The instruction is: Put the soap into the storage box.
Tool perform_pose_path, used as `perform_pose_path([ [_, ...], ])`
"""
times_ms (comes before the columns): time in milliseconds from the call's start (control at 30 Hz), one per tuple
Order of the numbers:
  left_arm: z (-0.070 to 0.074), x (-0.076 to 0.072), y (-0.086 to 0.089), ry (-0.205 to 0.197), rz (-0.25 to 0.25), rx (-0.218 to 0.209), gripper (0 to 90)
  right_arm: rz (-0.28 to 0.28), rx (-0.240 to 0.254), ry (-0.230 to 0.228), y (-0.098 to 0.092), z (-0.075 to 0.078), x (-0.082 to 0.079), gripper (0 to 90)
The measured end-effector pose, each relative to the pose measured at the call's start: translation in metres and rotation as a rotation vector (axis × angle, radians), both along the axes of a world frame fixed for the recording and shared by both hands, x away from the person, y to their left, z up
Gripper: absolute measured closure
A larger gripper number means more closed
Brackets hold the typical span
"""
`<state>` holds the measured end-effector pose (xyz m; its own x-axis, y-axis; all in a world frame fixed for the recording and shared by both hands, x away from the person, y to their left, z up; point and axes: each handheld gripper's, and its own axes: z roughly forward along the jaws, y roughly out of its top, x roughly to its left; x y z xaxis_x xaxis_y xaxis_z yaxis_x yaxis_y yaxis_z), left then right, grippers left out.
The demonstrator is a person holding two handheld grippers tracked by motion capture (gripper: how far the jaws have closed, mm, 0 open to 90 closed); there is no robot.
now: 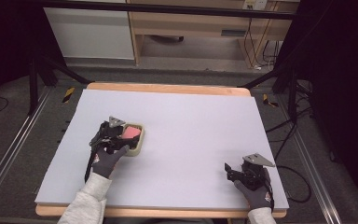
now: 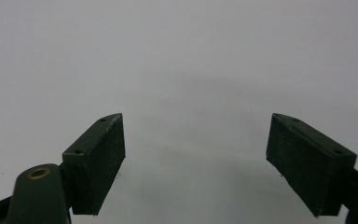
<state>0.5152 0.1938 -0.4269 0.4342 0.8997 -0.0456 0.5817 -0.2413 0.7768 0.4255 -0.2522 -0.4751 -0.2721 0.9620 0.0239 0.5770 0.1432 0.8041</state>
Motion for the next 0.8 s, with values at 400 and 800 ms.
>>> perform_pose_path([
  [400, 0.004, -0.024, 0.014, -0.067, 0.001, -0.024, 21.5, -0.01, -0.002, -0.002, -0.001, 0.0, 0.0, 19.2],
  [800, -0.006, -0.055, 0.034, -0.103, -0.002, -0.028, 19.2, -0.009, -0.007, -0.001, -0.001, 0.0, -0.001, 18.8],
])
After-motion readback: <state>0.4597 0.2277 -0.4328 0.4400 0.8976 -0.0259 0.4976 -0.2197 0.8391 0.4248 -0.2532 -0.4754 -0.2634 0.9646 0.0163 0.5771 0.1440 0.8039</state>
